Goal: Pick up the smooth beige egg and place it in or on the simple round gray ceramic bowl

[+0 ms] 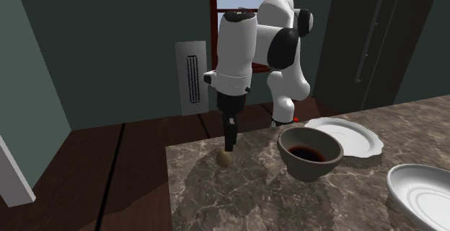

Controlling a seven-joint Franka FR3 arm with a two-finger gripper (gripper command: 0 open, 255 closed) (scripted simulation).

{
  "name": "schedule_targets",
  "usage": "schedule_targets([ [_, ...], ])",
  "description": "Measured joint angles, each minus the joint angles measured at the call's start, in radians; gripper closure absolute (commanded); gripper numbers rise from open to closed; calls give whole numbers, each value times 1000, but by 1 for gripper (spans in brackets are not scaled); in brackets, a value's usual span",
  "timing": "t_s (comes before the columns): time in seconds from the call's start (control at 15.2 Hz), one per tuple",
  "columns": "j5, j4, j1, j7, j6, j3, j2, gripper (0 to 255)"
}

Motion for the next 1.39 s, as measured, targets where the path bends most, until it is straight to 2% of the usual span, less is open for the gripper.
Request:
schedule_targets([
  [0.07, -30, 42, 18, 35, -9, 2, 50, 0],
  [0.2, -54, 60, 33, 64, -2, 1, 87, 0],
  [0.59, -67, 2, 29, 75, 65, -6, 101, 0],
  [0.99, -70, -6, 30, 79, 75, -7, 105, 0],
  [1.06, -70, -6, 30, 79, 75, -7, 105, 255],
  [1.39, -70, -6, 30, 79, 75, -7, 105, 255],
])
